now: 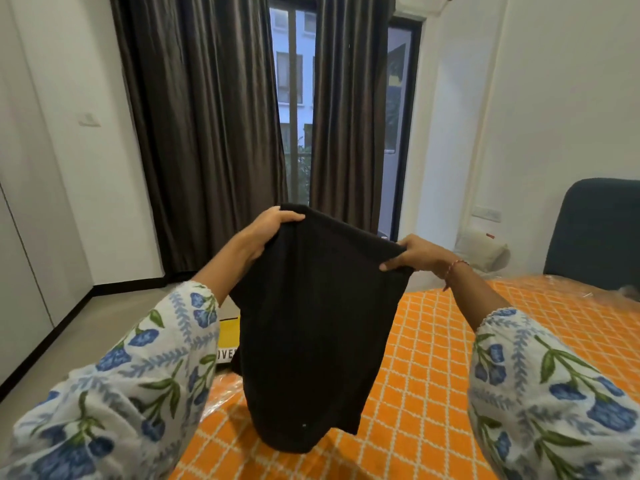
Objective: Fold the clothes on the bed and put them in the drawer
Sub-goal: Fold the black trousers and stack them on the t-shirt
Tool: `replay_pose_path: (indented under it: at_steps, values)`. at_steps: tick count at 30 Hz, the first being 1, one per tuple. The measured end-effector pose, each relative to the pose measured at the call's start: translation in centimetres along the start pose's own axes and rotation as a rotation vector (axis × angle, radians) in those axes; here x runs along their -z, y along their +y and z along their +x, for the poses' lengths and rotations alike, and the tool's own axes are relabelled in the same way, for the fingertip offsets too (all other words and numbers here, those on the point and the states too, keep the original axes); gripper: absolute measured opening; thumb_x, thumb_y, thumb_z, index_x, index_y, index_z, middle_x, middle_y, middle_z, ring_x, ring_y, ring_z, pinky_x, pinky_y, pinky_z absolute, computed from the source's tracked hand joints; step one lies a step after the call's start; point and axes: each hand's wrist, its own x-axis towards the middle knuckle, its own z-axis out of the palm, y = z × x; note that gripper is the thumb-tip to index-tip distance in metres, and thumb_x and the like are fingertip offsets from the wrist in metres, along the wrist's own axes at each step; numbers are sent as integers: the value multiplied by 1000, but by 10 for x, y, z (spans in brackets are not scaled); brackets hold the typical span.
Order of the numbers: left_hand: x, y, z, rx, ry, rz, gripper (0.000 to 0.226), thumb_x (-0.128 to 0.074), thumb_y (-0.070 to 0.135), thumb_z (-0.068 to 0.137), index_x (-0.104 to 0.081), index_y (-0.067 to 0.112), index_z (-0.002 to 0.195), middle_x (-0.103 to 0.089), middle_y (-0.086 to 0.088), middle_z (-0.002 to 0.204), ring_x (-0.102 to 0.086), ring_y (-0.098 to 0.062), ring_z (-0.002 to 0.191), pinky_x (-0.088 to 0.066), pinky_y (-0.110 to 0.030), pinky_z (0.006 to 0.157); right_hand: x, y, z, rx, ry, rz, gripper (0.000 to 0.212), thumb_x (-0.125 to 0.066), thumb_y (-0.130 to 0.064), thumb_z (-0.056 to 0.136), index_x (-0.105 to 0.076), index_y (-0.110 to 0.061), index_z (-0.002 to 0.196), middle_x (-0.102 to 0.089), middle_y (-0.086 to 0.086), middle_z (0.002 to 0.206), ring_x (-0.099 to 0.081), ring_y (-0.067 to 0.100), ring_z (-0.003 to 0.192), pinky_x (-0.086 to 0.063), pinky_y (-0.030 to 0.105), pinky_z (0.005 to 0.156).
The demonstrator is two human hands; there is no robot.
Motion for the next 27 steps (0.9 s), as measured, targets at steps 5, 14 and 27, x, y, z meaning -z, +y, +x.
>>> replay_pose_path:
  at_steps: [5, 14, 27]
  values:
    - [43, 10, 14, 0, -62, 242, 21, -58, 18, 90, -59, 10, 110, -64, -9, 109, -61, -18, 92, -50, -30, 78, 2, -16, 3, 91, 143, 478, 9, -69, -12, 83, -62, -13, 88, -64, 7, 93, -61, 22, 92, -54, 27, 77]
    - [41, -27, 50, 299, -9, 117, 21, -49, 11, 97, -52, 10, 118, -62, -10, 99, -69, -20, 72, -48, -19, 37, -15, -23, 64, 40, 455, -224, 35, -64, -27, 89, -64, -7, 118, -66, 13, 109, -62, 30, 101, -52, 38, 90]
    - [27, -73, 109, -431, 154, 203, 22, -53, 1, 92, -68, 11, 106, -66, -7, 104, -61, -15, 98, -51, -25, 86, -17, 8, 105, 270, 543, 324, 25, -50, -5, 95, -66, -10, 113, -62, 2, 108, -54, 16, 104, -49, 30, 93]
